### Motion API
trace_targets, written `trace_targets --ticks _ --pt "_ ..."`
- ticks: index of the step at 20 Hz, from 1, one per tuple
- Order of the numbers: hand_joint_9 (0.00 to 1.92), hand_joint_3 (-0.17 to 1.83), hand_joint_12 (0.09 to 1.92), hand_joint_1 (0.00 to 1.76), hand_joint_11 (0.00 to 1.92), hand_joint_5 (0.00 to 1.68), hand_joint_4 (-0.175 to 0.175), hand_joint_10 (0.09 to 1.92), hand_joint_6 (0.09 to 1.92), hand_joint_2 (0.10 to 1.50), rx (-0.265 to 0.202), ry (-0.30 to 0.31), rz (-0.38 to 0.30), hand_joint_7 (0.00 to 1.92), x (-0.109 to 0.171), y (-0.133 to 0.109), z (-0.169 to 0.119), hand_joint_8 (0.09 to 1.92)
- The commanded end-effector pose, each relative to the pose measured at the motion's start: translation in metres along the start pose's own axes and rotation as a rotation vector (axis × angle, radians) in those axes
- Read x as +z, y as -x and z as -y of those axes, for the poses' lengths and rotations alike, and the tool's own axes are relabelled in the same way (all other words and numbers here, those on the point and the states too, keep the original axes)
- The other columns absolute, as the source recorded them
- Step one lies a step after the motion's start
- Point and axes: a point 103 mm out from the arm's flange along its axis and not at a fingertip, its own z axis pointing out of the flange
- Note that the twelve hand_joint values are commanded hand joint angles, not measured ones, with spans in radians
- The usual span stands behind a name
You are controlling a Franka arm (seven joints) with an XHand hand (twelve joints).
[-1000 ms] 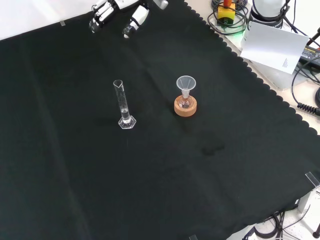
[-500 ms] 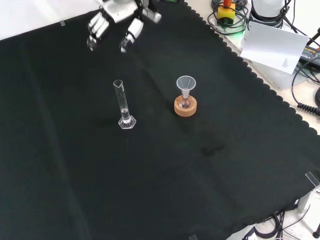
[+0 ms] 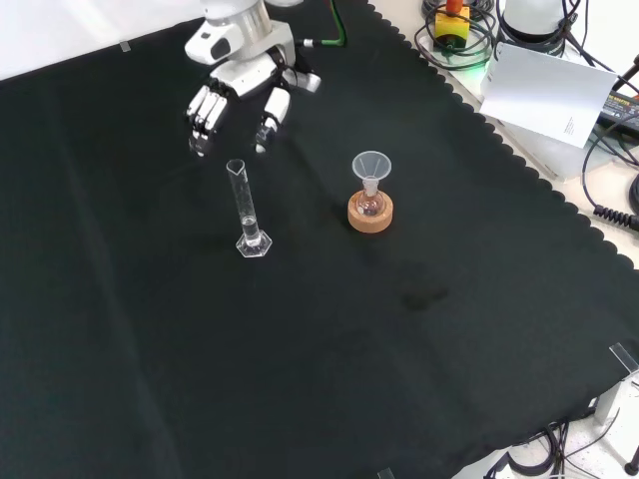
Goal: Pick up the graduated cylinder.
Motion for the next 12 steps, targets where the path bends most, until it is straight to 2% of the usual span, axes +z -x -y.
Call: trace_targets --ticks 1,4,12 --pt "0.54 -0.17 1.32 0.68 0.36 0.42 -0.062 0.58 0.09 1.1 -0.074 0.012 -0.107 0.29 0.034 0.007 -0.009 0.65" --pt "0.51 -0.17 1.32 0.74 0.33 0.41 -0.062 0.57 0.09 1.08 -0.111 0.019 -0.147 0.28 0.043 0.01 -0.01 0.65" --pt "0.52 -0.17 1.33 0.8 0.32 0.41 -0.062 0.58 0.09 1.05 -0.154 0.039 -0.276 0.34 0.059 0.017 -0.019 0.67"
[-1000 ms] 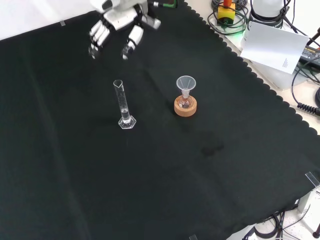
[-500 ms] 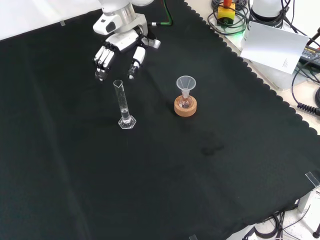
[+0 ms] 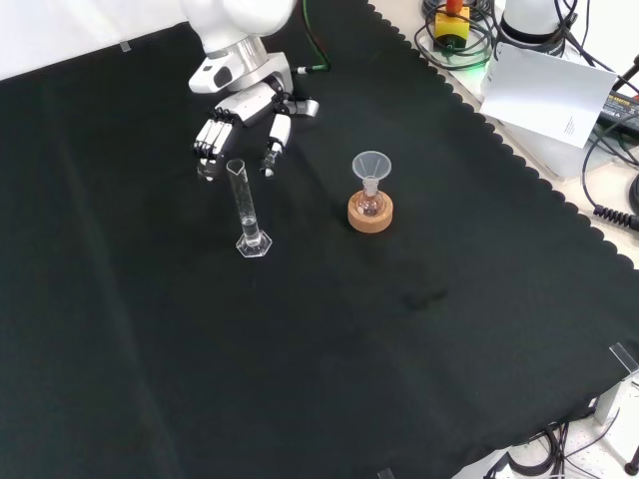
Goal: Pick up the graduated cylinder.
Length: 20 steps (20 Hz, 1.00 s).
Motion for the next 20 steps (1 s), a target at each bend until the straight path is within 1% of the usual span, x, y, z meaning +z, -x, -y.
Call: trace_targets --ticks 1,5,8,14,18,20 --pt "0.52 -0.17 1.33 0.79 0.32 0.42 -0.062 0.58 0.09 1.04 -0.042 0.03 -0.114 0.34 0.01 0.007 -0.009 0.66" --pt "0.55 -0.17 1.33 0.77 0.33 0.42 -0.061 0.59 0.09 1.02 -0.063 0.032 -0.162 0.35 0.015 0.009 -0.014 0.66" --pt "0.56 -0.17 1.33 0.84 0.34 0.42 -0.06 0.59 0.09 1.01 -0.076 0.022 -0.196 0.35 0.02 0.009 -0.018 0.66" --pt "0.59 -0.17 1.32 0.88 0.35 0.43 -0.057 0.58 0.09 1.02 -0.095 0.047 -0.288 0.38 0.033 0.008 -0.026 0.65" --pt "0.62 -0.17 1.31 0.89 0.38 0.45 -0.056 0.55 0.09 1.01 -0.103 0.064 -0.329 0.42 0.037 0.009 -0.028 0.64" --pt "0.63 -0.17 1.3 0.89 0.39 0.45 -0.055 0.55 0.09 1.01 -0.116 0.067 -0.339 0.43 0.04 0.006 -0.03 0.63"
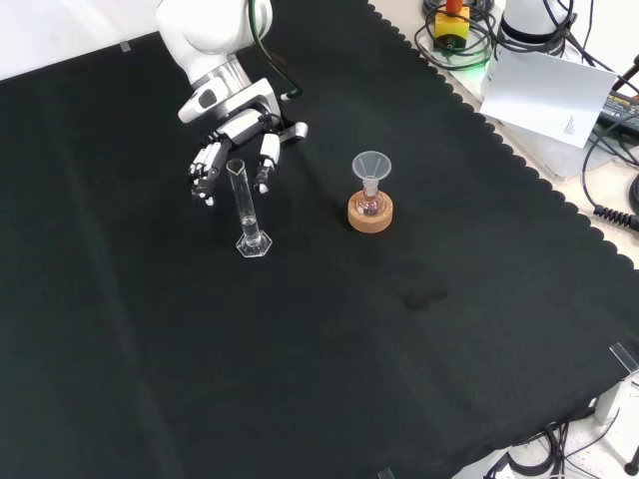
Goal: Pick up the graduated cylinder.
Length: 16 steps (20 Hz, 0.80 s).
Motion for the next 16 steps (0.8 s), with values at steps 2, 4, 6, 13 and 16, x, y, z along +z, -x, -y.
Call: trace_targets --ticks 2,4,6,13,16 --pt "0.64 -0.17 1.3 0.89 0.4 0.46 -0.053 0.55 0.09 1.0 -0.038 0.019 -0.068 0.44 0.01 -0.003 -0.005 0.63" --pt "0.66 -0.17 1.3 0.91 0.42 0.48 -0.049 0.54 0.09 0.99 -0.047 0.029 -0.096 0.45 0.011 -0.003 -0.007 0.63" --pt "0.67 -0.17 1.29 0.92 0.43 0.48 -0.047 0.53 0.09 0.99 -0.054 0.03 -0.108 0.46 0.013 -0.003 -0.008 0.62" --pt "0.69 -0.17 1.28 0.94 0.44 0.52 -0.041 0.52 0.09 0.98 -0.065 0.043 -0.126 0.49 0.022 -0.005 -0.011 0.62" --pt "0.69 -0.17 1.28 0.95 0.44 0.53 -0.039 0.52 0.09 0.98 -0.076 0.041 -0.145 0.5 0.026 -0.006 -0.011 0.61"
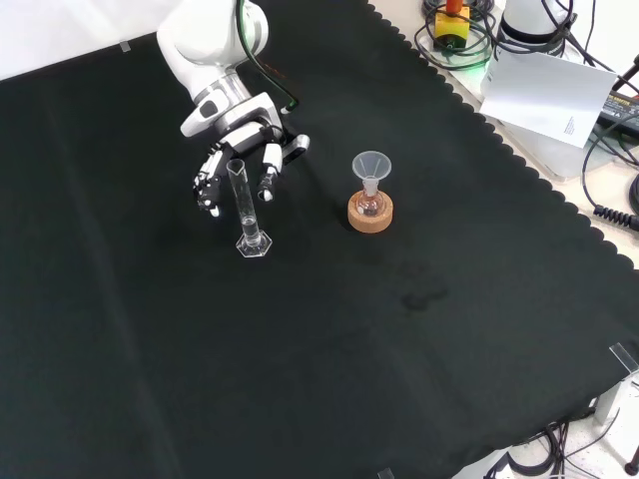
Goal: Pick up the graduated cylinder.
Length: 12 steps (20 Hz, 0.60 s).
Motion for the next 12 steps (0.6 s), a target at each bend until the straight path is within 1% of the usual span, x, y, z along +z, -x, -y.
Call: trace_targets --ticks 1,4,8,12 --pt "0.69 -0.17 1.28 0.95 0.44 0.53 -0.039 0.52 0.09 0.98 -0.016 0.001 -0.026 0.5 0.0072 -0.001 -0.0007 0.61" --pt "0.7 -0.17 1.28 0.96 0.45 0.54 -0.037 0.52 0.09 0.98 -0.021 0.005 -0.029 0.51 0.0108 -0.0021 -0.0012 0.61" --pt "0.73 -0.17 1.25 0.97 0.5 0.54 -0.041 0.5 0.09 0.98 -0.026 0.008 -0.058 0.52 0.012 -0.002 -0.0026 0.59" --pt "0.74 -0.17 1.23 0.97 0.54 0.54 -0.043 0.49 0.09 0.98 -0.029 -0.014 -0.087 0.52 0.0147 -0.0002 -0.0038 0.59"
